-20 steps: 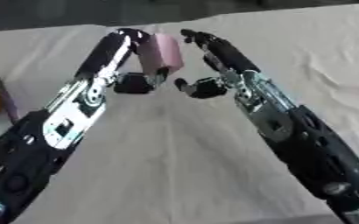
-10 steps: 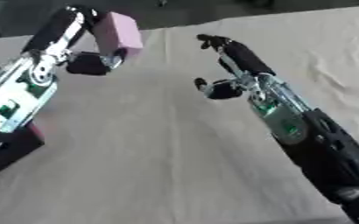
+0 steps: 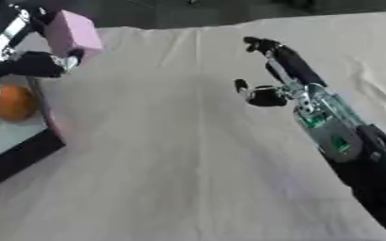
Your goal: Pick up the objects with one hand, pass them to the other hand, and then place them into the box on the other side of the table.
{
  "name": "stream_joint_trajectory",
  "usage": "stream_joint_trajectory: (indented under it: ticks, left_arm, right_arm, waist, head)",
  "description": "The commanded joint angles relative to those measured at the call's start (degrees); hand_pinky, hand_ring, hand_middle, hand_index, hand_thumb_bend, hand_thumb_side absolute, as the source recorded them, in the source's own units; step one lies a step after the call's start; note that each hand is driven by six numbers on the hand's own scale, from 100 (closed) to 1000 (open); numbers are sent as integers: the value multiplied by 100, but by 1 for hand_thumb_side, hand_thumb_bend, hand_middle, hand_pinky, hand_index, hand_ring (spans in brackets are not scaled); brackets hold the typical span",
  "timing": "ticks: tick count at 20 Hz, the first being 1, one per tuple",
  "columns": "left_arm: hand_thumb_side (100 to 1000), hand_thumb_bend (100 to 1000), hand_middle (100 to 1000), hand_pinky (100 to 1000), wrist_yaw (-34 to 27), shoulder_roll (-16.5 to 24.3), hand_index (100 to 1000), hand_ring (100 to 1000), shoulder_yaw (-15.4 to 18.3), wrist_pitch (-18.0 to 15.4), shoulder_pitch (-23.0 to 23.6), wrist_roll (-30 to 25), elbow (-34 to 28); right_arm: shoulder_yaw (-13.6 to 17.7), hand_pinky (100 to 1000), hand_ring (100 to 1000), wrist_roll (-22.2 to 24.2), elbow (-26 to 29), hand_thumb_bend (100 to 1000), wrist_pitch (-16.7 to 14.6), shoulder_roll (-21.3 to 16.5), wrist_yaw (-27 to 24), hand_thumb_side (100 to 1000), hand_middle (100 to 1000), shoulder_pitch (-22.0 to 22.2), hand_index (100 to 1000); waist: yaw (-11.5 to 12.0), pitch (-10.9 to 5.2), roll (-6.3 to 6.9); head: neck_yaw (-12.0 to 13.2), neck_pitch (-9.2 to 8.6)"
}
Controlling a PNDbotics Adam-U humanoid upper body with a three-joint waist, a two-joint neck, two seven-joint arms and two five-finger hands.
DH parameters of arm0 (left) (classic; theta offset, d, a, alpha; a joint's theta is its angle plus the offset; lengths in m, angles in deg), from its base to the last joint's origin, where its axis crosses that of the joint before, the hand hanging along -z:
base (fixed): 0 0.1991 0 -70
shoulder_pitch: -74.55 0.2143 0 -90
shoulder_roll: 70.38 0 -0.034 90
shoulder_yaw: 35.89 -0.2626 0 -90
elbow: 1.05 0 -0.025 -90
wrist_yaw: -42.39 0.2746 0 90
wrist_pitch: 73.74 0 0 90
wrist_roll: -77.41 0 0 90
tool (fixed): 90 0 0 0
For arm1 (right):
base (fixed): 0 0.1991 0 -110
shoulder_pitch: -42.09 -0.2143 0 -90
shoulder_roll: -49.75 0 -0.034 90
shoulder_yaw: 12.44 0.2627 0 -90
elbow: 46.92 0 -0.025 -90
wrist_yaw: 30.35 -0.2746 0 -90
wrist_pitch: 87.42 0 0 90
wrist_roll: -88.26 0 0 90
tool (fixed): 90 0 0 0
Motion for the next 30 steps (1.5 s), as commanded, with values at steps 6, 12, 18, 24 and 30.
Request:
stream_joint_trajectory:
  ticks: [6, 12, 18, 24, 30]
  left_arm:
    - [114, 100, 543, 844, -362, 897, 428, 678, 670, 204, 662, 383, -212]
    - [113, 106, 546, 843, -367, 1050, 443, 682, 874, 215, 1139, 713, 98]
    - [100, 212, 578, 848, -296, 1053, 546, 703, 951, 134, 1346, 873, 352]
    - [280, 632, 732, 918, 272, 1044, 850, 829, 982, 149, 1425, 642, 632]
    - [627, 970, 762, 948, 839, 1078, 901, 865, 1063, 183, 1469, 494, 721]
  right_arm:
    - [296, 849, 896, -152, 402, 274, 127, -470, -69, 101, 804, 94, 942]
    - [446, 848, 894, -299, 593, 277, 224, -740, -217, 100, 802, 205, 939]
    - [671, 839, 889, -527, 735, 234, 410, -861, -499, 100, 794, 295, 936]
    - [810, 835, 887, -689, 828, 210, 510, -925, -692, 100, 791, 322, 935]
    - [857, 833, 886, -752, 864, 187, 556, -928, -758, 100, 789, 393, 935]
  waist:
    - [-16, -79, -125]
    - [-81, -51, -197]
    - [-100, -8, -219]
    - [-129, 1, -225]
    - [-123, 13, -214]
  head:
    - [491, -116]
    - [605, -146]
    - [607, -173]
    - [646, -228]
    - [758, -250]
